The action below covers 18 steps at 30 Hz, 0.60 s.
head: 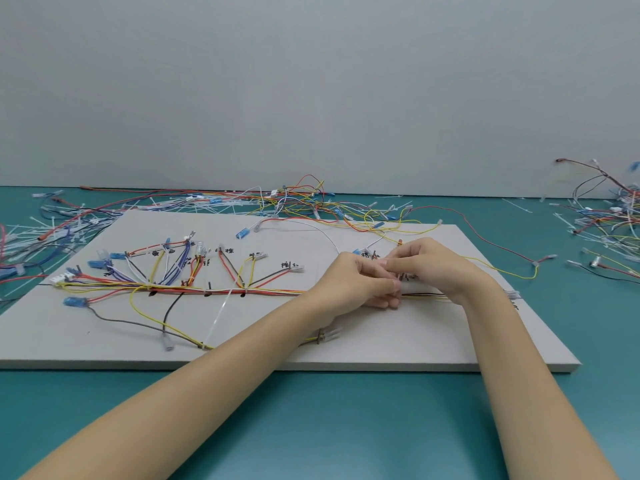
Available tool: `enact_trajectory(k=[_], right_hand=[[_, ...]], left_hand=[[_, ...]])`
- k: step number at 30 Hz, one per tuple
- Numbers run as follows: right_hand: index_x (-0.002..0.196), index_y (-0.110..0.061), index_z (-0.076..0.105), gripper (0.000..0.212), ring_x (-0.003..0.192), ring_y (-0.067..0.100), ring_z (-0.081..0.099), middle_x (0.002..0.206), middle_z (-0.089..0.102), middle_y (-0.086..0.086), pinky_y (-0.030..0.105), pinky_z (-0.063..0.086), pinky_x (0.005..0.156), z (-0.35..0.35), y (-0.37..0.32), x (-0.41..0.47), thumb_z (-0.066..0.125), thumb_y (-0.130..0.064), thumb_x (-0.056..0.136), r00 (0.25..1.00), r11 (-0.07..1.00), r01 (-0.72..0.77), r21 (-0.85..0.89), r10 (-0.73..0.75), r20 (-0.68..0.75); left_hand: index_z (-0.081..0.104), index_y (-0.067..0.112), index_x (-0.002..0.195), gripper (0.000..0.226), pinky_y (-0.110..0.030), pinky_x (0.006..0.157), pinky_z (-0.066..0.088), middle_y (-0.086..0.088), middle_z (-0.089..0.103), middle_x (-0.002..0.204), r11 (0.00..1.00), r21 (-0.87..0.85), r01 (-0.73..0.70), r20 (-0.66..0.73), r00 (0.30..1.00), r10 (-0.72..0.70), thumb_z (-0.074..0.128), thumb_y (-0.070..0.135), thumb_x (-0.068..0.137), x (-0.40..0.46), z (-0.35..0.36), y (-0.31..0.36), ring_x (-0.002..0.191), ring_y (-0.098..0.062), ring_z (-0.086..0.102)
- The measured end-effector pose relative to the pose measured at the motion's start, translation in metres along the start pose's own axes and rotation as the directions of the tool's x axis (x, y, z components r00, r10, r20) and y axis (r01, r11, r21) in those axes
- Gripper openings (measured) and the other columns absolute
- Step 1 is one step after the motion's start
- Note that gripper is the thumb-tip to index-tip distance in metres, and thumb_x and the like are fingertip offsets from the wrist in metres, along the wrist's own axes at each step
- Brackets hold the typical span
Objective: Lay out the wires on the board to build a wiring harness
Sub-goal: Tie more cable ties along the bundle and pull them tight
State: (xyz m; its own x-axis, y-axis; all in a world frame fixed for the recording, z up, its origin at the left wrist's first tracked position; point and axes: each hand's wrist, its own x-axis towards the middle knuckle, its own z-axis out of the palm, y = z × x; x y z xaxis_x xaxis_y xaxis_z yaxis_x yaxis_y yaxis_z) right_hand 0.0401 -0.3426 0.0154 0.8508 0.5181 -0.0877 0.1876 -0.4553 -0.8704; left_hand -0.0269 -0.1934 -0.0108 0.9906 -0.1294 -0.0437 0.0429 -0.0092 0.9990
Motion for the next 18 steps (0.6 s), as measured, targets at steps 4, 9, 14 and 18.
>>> enact_trajectory(k=[4, 9, 14, 18], right_hand=[[0.075, -0.002, 0.072, 0.024, 0.069, 0.012, 0.057, 0.069, 0.066, 0.008, 0.021, 0.044, 0.071, -0.0022, -0.0005, -0.0007, 0.071, -0.023, 0.086, 1.0, 1.0, 0.011, 0.004, -0.011, 0.009], [0.069, -0.008, 0.073, 0.023, 0.073, 0.012, 0.057, 0.07, 0.066, 0.007, 0.028, 0.041, 0.082, -0.0036, 0.0001, -0.0008, 0.072, -0.026, 0.084, 1.0, 1.0, 0.016, -0.001, -0.016, 0.015], [0.068, -0.011, 0.073, 0.023, 0.069, 0.007, 0.058, 0.07, 0.068, 0.006, 0.027, 0.04, 0.077, -0.005, 0.0003, -0.002, 0.073, -0.028, 0.083, 1.0, 1.0, 0.001, 0.011, -0.001, 0.008], [0.068, -0.013, 0.075, 0.023, 0.074, 0.009, 0.059, 0.073, 0.07, 0.005, 0.032, 0.044, 0.085, -0.0061, 0.0004, -0.0029, 0.073, -0.031, 0.083, 0.999, 1.0, -0.01, 0.003, 0.01, 0.03]], left_hand=[[0.071, -0.003, 0.083, 0.01, -0.019, 0.063, 0.058, -0.011, 0.071, 0.072, 0.999, -0.015, 0.051, -0.03, 0.998, -0.052, 0.068, 0.006, 0.087, 0.0009, -0.0002, 0.0019, 0.064, -0.015, 0.07], [0.07, -0.002, 0.084, 0.008, -0.019, 0.061, 0.058, -0.011, 0.071, 0.073, 0.993, -0.056, 0.1, -0.04, 0.994, -0.103, 0.067, 0.005, 0.087, 0.0005, -0.0003, 0.0047, 0.063, -0.015, 0.071], [0.069, -0.001, 0.085, 0.008, -0.018, 0.059, 0.058, -0.014, 0.07, 0.077, 0.989, -0.064, 0.136, -0.059, 0.988, -0.14, 0.066, 0.006, 0.088, 0.0004, 0.0002, 0.006, 0.064, -0.017, 0.071], [0.07, 0.001, 0.085, 0.009, -0.016, 0.06, 0.057, -0.01, 0.072, 0.077, 0.983, -0.077, 0.166, -0.049, 0.984, -0.17, 0.068, 0.01, 0.087, -0.0004, -0.002, 0.0078, 0.066, -0.016, 0.071]])
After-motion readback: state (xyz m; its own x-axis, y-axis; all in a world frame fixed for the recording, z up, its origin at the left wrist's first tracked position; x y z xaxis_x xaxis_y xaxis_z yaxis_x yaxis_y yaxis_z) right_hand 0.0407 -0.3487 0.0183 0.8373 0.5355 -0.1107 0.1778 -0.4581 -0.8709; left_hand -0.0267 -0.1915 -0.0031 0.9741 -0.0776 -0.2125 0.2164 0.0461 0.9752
